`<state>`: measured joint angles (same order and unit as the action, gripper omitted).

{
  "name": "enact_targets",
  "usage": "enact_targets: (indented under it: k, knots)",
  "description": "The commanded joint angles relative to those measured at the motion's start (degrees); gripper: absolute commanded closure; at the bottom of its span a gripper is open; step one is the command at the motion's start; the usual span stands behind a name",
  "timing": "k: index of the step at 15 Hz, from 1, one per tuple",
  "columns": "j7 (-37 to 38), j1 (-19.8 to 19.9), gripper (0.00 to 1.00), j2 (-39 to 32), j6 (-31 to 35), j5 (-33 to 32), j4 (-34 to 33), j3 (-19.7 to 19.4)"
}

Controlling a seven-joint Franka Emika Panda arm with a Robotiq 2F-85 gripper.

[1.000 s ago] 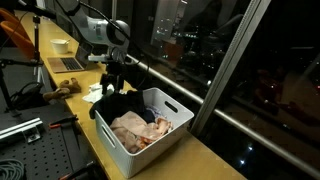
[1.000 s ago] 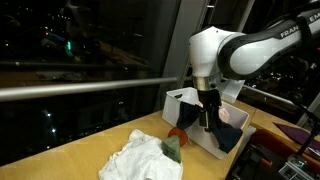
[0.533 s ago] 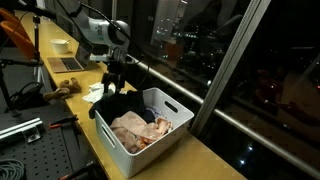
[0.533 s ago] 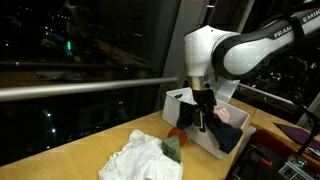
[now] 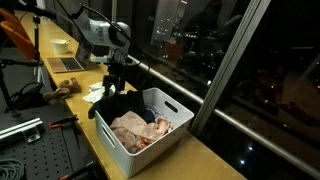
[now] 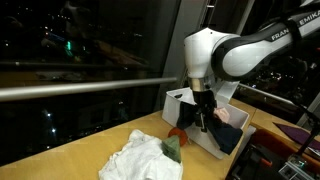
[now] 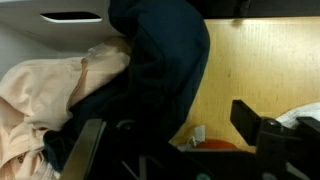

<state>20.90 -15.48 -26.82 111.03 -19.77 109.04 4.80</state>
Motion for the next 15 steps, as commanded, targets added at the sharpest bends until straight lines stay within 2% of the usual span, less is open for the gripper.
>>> enact_targets:
  k: [1,6,8,12,15]
  knots:
    - [-0.32,-0.39,0.49,-0.61,0.0,-0.8,-0.29,-0.71]
    - [-0.26,0.11,0.88,-0.07,0.92,-0.75,1.59,-1.23]
    - [-0.3,0.32,0.99,0.04,1.25,-0.73,2.21,-1.52]
    - [-0.23,0.04,1.0,1.51,0.74,-1.01,2.71,-1.7]
    - [0.0,-0.75,1.0,7.16,-0.59,-1.68,4.01,-1.29]
